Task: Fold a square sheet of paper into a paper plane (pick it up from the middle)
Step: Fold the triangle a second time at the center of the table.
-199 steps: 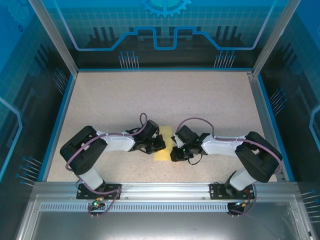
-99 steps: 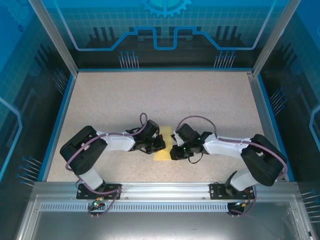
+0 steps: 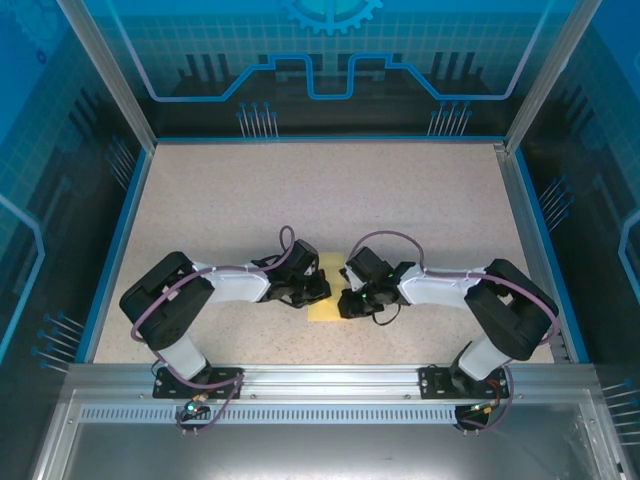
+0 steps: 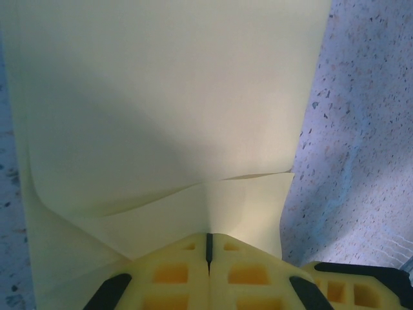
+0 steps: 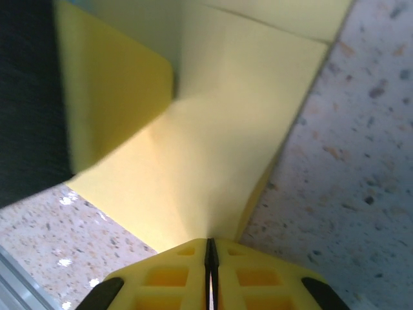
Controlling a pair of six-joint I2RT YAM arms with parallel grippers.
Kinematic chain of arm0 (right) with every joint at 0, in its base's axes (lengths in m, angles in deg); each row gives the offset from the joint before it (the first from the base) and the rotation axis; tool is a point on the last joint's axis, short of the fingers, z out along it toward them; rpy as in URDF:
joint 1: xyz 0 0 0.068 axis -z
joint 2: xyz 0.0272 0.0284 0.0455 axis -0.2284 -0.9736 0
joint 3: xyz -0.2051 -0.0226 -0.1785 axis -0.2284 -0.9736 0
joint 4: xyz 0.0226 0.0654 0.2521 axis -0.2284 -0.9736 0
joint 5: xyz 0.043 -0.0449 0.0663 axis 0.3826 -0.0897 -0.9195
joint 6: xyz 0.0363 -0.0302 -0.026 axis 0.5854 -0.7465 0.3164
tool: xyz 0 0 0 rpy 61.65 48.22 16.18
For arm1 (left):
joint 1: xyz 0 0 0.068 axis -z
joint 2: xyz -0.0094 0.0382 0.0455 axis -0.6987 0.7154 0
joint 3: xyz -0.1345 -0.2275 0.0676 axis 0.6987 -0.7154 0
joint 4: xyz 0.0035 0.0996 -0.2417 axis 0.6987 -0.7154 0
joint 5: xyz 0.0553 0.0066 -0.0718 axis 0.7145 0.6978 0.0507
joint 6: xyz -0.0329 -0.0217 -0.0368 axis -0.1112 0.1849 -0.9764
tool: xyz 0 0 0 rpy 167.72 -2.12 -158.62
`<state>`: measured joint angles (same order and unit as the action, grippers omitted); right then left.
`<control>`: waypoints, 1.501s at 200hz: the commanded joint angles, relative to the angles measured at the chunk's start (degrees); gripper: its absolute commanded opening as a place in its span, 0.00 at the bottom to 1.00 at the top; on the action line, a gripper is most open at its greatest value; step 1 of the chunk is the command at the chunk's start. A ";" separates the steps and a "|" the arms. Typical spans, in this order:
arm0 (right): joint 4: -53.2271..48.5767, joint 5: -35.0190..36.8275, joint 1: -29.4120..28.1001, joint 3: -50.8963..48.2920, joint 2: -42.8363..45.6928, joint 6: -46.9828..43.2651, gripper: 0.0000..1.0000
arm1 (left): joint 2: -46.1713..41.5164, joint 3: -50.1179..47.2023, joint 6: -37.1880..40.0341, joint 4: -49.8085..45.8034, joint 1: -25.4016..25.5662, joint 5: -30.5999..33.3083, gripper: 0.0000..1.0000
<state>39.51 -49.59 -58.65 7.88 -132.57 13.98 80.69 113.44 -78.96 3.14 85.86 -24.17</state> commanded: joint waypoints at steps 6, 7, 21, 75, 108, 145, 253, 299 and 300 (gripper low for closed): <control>-3.57 1.46 -0.78 -2.13 0.68 -0.05 0.11 | -0.69 0.02 0.12 -5.66 0.21 2.66 0.03; -3.62 1.49 -0.74 -2.15 0.67 -0.05 0.11 | -0.69 0.06 0.12 -5.66 0.17 2.65 0.03; -3.85 1.60 -0.81 -2.43 0.41 -0.14 0.11 | -0.41 0.34 0.38 -5.59 0.06 2.68 0.03; -5.57 3.96 -1.20 -1.97 -0.72 -0.40 0.11 | 0.14 0.75 1.08 -5.32 -0.80 2.16 0.03; -8.85 7.06 -1.78 -0.72 -2.23 -0.76 0.10 | 0.34 1.56 2.67 -5.88 -2.36 1.63 0.03; -11.91 10.47 -2.68 0.63 -4.50 -0.40 0.10 | 0.38 1.53 3.53 -5.59 -3.75 0.78 0.03; -13.87 11.89 -3.39 1.65 -6.23 -0.35 0.09 | -0.08 -2.57 7.68 -0.07 -10.09 -4.12 0.04; -14.12 11.98 -3.34 1.78 -6.72 -0.14 0.09 | -0.17 -5.29 8.96 4.58 -12.40 -5.54 0.05; -14.13 12.03 -3.38 1.78 -6.68 -0.14 0.09 | -0.17 -5.32 8.97 4.69 -12.42 -5.53 0.05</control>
<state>32.89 -43.93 -61.19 12.29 -134.83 13.96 80.58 110.43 -72.41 6.81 75.61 -31.63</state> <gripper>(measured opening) 0.096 0.068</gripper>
